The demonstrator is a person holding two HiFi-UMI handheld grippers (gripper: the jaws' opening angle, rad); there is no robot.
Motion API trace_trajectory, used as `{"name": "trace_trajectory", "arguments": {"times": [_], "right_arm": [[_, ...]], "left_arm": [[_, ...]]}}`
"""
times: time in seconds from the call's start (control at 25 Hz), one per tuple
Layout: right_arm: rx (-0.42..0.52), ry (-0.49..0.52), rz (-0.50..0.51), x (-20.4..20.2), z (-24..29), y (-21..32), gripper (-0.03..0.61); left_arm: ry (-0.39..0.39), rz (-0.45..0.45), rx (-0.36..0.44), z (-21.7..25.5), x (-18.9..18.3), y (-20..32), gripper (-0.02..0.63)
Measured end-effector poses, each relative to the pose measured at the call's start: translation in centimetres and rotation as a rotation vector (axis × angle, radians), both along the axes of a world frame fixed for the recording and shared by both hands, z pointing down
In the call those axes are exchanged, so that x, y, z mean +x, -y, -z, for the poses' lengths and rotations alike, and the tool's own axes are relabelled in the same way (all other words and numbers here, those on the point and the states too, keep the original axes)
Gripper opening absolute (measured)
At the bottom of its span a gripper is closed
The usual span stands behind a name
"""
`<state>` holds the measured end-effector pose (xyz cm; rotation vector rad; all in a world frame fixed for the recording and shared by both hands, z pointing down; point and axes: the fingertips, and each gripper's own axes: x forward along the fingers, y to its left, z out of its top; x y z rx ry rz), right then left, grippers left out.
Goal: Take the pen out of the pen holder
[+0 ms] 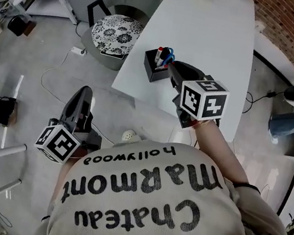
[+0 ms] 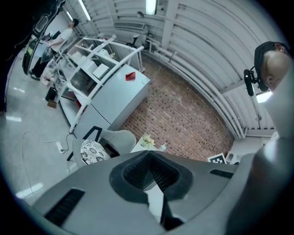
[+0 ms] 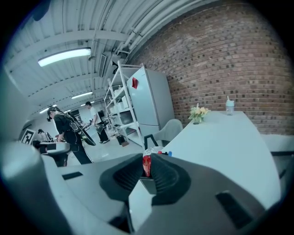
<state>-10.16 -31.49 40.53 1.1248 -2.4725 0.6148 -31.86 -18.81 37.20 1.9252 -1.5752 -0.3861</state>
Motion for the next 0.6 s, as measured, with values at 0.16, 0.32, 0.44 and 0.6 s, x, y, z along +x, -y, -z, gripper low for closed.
{"name": "trace_trajectory", "arguments": {"times": [0.16, 0.32, 0.44, 0.6], "right_arm": [[0.007, 0.021, -0.012, 1.0, 0.5, -0.7, 0.057], [0.01, 0.052, -0.028, 1.9, 1.2, -1.5, 0.057], [0.025, 0.066, -0.048, 2.6, 1.7, -2.0, 0.057], [0.053, 0.098, -0.068, 3.5, 2.6, -2.6, 0.057]], "left_arm": [[0.004, -0.001, 0.007, 0.3, 1.0, -0.8, 0.0], [0.009, 0.0, 0.017, 0.9, 1.7, -1.8, 0.0], [0.012, 0.0, 0.02, 1.0, 2.2, -2.6, 0.0], [0.018, 0.0, 0.025, 1.4, 3.0, -3.5, 0.0]]}}
